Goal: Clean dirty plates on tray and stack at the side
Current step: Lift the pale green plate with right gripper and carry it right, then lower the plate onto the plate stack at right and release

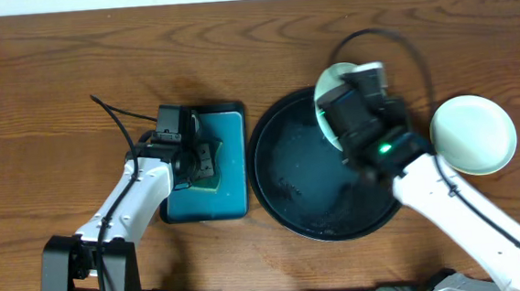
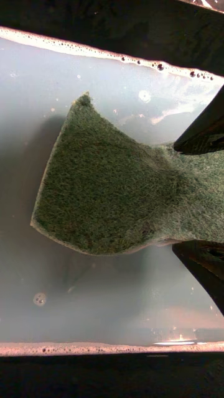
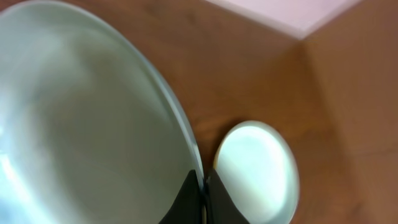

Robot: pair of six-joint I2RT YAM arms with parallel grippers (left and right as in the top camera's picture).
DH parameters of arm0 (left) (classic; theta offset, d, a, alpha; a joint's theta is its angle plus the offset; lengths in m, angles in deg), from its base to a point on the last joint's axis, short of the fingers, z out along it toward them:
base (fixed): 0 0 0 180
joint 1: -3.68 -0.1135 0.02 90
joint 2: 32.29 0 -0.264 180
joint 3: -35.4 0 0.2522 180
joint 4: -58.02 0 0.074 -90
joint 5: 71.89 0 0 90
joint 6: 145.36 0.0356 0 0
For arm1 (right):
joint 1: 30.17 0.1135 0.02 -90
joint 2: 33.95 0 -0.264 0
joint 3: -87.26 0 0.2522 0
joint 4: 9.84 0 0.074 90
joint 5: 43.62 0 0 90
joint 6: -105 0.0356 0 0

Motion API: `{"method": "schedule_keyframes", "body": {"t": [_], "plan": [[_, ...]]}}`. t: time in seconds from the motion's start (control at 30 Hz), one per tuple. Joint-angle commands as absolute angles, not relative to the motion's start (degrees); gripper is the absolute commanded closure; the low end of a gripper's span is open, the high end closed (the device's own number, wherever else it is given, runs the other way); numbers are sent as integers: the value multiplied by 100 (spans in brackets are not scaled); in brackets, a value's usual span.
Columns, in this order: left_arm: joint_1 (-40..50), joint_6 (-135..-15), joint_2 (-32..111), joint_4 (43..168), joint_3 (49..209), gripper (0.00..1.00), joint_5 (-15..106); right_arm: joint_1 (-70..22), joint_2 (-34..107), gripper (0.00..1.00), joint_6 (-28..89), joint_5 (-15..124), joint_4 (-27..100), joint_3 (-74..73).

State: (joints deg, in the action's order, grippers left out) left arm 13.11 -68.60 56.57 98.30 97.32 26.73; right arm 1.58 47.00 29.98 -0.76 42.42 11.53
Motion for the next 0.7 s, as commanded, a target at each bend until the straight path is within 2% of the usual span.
{"method": "schedule_keyframes", "body": {"t": [0.0, 0.13, 0.2, 0.37, 0.57, 0.67], "plan": [[1284, -6807, 5644, 9824, 9647, 54, 2601, -985, 4689, 99, 4500, 1666, 4358, 1352], [1284, -6807, 5644, 9824, 9647, 54, 2601, -2135, 4722, 99, 4775, 2772, 4321, 1704], [1284, -6807, 5644, 9824, 9647, 54, 2601, -3167, 4777, 99, 4821, 3739, 4063, 2058], [1284, -6807, 5644, 9826, 9647, 54, 2603, -4780, 4842, 99, 4930, 5102, 3449, 2593], [1284, -6807, 5644, 9826, 9647, 53, 2603, -6205, 4873, 99, 5140, 5310, 3335, 2807], [1284, -6807, 5644, 9826, 9647, 54, 2603, -6624, 4873, 97, 5140, 5308, 3328, 2810]]}}
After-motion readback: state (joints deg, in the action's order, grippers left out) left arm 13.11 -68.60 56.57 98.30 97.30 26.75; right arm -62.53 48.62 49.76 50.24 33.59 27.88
